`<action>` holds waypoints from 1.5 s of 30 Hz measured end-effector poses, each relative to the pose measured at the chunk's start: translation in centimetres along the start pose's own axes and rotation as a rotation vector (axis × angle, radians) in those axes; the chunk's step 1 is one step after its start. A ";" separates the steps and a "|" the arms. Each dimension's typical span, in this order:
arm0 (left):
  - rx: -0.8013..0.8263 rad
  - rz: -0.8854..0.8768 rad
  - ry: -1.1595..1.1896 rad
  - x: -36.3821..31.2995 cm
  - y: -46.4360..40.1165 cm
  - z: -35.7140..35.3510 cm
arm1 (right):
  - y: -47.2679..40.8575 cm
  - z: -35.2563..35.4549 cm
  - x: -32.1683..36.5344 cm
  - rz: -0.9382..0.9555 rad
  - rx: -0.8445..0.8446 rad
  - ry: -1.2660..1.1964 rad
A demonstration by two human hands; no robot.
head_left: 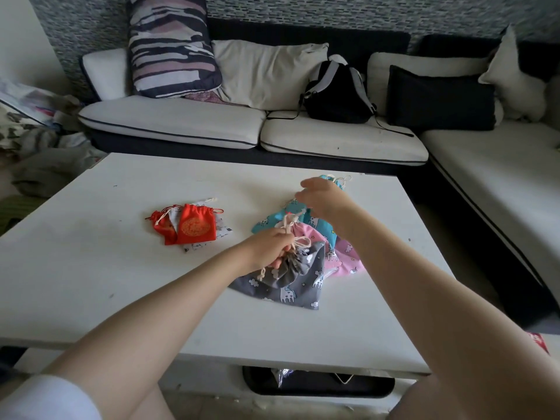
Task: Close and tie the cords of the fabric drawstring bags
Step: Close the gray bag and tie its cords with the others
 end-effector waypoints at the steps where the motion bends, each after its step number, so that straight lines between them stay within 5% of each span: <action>1: -0.003 -0.012 0.072 0.0 0.0 0.1 | 0.2 0.0 -0.4 0.018 -0.027 0.131; 9: -0.101 -0.095 0.264 -0.4 -0.2 0.7 | 2.0 -1.9 -2.1 0.196 0.275 0.266; 19: -0.092 -0.068 0.123 -0.9 0.3 0.9 | 2.1 -1.9 -1.5 0.342 0.176 0.558; 30: -0.323 -0.168 -0.479 -2.6 0.5 1.0 | 1.5 -1.9 -2.0 0.275 0.007 0.955; 35: -0.347 -0.133 -0.477 -2.6 0.6 1.7 | 2.3 -1.3 -1.6 0.264 0.184 0.717; 41: -0.388 -0.182 -0.481 -3.2 0.3 1.9 | 2.4 -1.0 -3.5 0.060 0.442 -0.262; 45: -0.446 -0.244 -0.469 -4.0 -0.2 2.0 | 2.4 -0.8 -3.8 -0.011 0.448 -0.522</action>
Point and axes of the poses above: each hand's wrist, its own y-axis away from the middle knuckle, its own z-axis out of the back of the hand, x = y × z, the point moved 4 cm from there along -y, towards the middle knuckle, and after that the axes turned 9 degrees about x, right-handed, at the moved point
